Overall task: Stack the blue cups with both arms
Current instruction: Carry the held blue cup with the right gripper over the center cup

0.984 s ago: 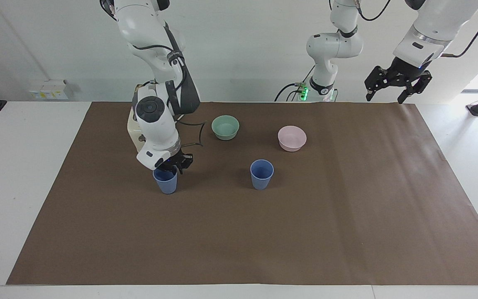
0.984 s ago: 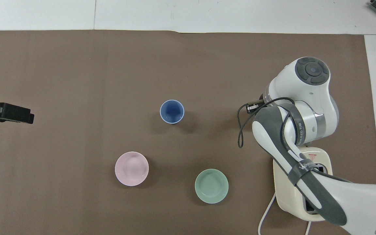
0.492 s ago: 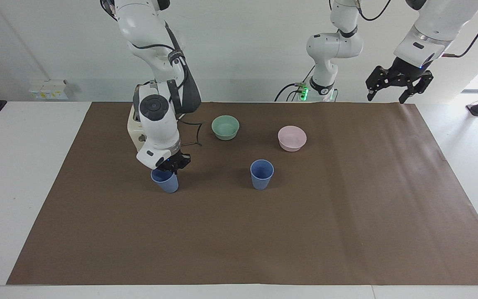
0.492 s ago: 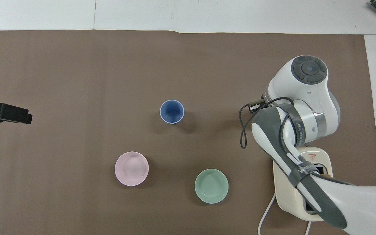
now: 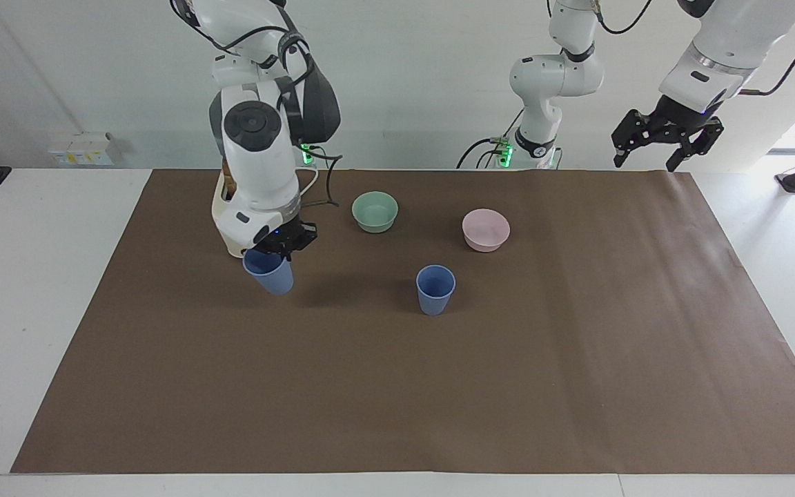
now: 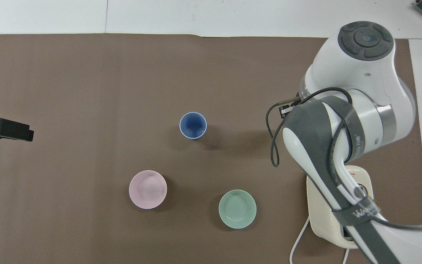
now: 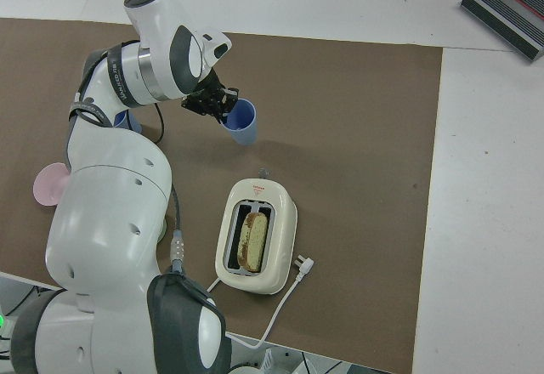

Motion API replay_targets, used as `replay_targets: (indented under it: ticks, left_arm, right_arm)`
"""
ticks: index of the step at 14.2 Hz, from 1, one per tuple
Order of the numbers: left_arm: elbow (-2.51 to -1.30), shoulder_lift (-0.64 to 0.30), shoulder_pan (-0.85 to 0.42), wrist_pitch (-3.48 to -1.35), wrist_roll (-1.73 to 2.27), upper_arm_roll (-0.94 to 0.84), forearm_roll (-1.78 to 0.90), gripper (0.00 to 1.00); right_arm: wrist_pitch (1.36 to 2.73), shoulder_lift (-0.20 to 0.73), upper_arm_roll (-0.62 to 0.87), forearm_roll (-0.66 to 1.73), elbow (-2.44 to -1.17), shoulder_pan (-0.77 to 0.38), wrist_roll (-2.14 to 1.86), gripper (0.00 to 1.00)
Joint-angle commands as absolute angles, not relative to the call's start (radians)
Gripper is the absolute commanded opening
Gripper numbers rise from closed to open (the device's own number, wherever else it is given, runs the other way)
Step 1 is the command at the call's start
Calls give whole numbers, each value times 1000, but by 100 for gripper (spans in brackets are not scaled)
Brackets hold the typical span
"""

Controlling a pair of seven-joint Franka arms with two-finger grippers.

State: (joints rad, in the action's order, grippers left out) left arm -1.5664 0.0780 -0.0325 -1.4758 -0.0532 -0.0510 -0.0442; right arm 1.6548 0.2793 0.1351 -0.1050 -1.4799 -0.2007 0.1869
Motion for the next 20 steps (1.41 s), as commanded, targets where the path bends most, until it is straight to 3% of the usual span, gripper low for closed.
replay_targets:
  ticks: [1,5,11,20]
  left_arm:
    - [-1600,109,-18,-1471,-66,-58,-29,100]
    - [-1588,103,-18,-1476,-63,-58,-31,100]
    - [-1588,103,-18,-1474,-63,-58,-31,100]
    - [-1588,103,-17,-1474,-63,-58,-31,100]
  right_arm:
    - [1628,328,133,-132,-1378,-273,317,0]
    - [1605,406,140,-129,-1201,-365,425,0]
    - [1709,425,218,-107,-1167,-423,456,0]
    - [1785,549,216,-121,-1115,-532,523,0]
